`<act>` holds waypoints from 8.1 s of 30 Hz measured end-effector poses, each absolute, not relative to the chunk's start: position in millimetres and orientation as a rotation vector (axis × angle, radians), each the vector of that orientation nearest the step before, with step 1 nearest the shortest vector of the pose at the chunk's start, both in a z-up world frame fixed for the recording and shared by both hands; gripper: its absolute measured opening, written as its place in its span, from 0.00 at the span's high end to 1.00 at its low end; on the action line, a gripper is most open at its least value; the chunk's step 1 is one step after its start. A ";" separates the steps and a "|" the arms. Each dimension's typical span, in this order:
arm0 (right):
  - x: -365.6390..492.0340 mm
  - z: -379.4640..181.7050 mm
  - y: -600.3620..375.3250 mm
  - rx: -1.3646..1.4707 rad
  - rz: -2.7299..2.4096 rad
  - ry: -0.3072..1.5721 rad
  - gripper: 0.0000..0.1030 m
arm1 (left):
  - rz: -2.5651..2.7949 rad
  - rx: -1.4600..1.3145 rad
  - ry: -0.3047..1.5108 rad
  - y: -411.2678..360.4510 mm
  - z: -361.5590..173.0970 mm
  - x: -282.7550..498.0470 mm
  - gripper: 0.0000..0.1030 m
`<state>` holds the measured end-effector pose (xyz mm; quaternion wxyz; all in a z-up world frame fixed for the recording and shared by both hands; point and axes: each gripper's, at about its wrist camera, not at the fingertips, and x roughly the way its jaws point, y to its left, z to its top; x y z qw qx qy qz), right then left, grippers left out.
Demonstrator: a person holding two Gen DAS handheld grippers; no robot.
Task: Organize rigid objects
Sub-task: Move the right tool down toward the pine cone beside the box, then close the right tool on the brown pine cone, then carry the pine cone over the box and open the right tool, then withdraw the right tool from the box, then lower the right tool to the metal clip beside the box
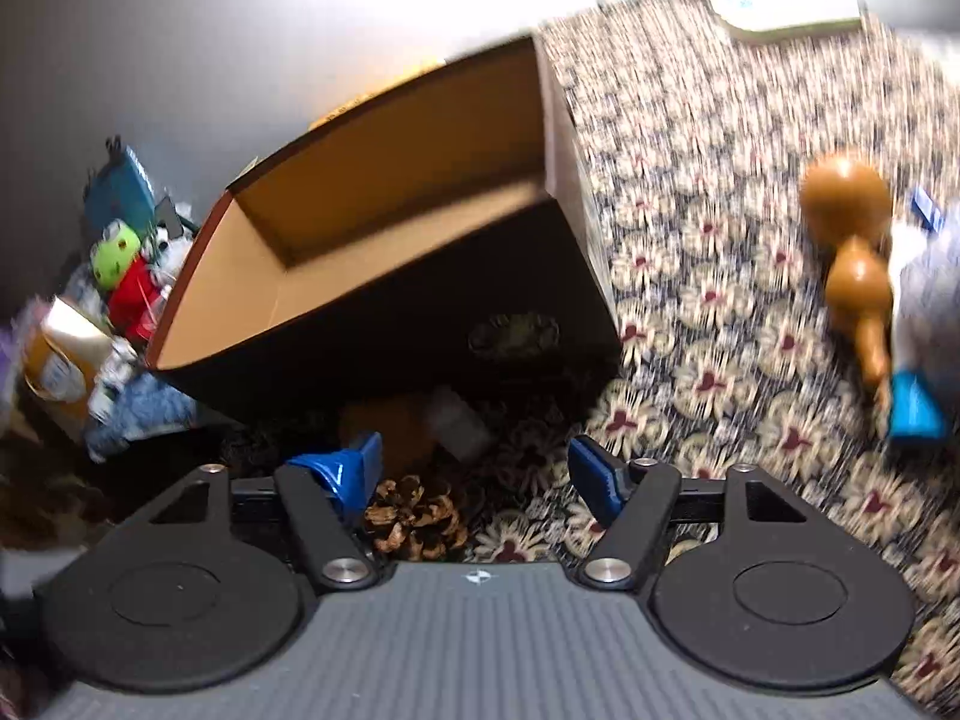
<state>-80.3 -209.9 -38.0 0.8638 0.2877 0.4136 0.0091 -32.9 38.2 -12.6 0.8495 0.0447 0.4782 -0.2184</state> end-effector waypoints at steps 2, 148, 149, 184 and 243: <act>-77.1 -42.8 -214.6 0.657 0.038 0.887 0.53 | -0.508 0.063 1.020 39.4 -16.9 -34.9 0.11; -35.8 14.1 -182.9 0.435 0.106 0.666 0.77 | -0.090 0.167 0.846 24.4 52.2 28.9 0.10; -36.0 13.7 -182.6 0.438 0.109 0.665 0.77 | -0.090 0.164 0.852 25.0 51.1 28.8 0.10; -67.4 -3.2 -173.0 0.464 0.211 0.647 0.77 | -0.100 0.144 0.939 51.8 16.3 13.6 0.10; -44.1 -87.2 -175.0 0.718 0.444 1.091 0.84 | -0.695 0.076 1.072 15.7 -46.0 -48.3 0.09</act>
